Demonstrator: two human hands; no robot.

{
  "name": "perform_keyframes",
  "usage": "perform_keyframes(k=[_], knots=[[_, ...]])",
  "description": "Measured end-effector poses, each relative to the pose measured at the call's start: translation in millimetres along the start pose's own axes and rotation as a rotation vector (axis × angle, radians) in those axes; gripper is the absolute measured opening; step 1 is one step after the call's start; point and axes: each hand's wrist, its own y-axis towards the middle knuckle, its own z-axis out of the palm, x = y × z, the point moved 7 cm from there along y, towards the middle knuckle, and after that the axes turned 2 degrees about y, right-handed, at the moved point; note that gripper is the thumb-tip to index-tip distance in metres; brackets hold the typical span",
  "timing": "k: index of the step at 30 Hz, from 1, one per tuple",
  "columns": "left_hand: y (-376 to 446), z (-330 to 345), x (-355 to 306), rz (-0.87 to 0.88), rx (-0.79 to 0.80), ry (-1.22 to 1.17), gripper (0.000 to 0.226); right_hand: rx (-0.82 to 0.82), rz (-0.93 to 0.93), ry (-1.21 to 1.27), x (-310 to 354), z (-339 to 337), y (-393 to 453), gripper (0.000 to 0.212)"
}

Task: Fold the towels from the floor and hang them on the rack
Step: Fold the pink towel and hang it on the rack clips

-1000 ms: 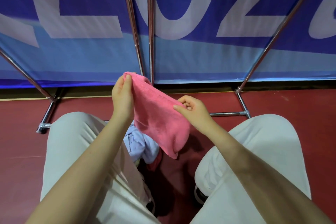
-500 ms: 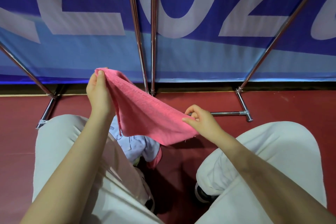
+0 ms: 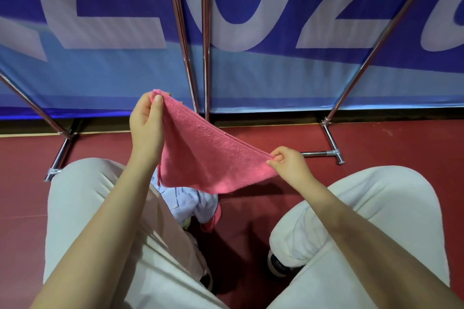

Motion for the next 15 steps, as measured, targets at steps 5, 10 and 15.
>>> perform_keyframes(k=[5,10,15], knots=[[-4,9,-8,0.149,0.049,0.262,0.020,-0.144,0.051,0.045,-9,-19,8,0.011],[-2,3,-3,0.133,-0.033,0.284,0.018,-0.234,-0.010,-0.170,-5,-25,10,0.015],[3,-6,11,-0.007,-0.068,0.184,0.026,-0.068,0.024,-0.083,-8,-9,12,0.014]])
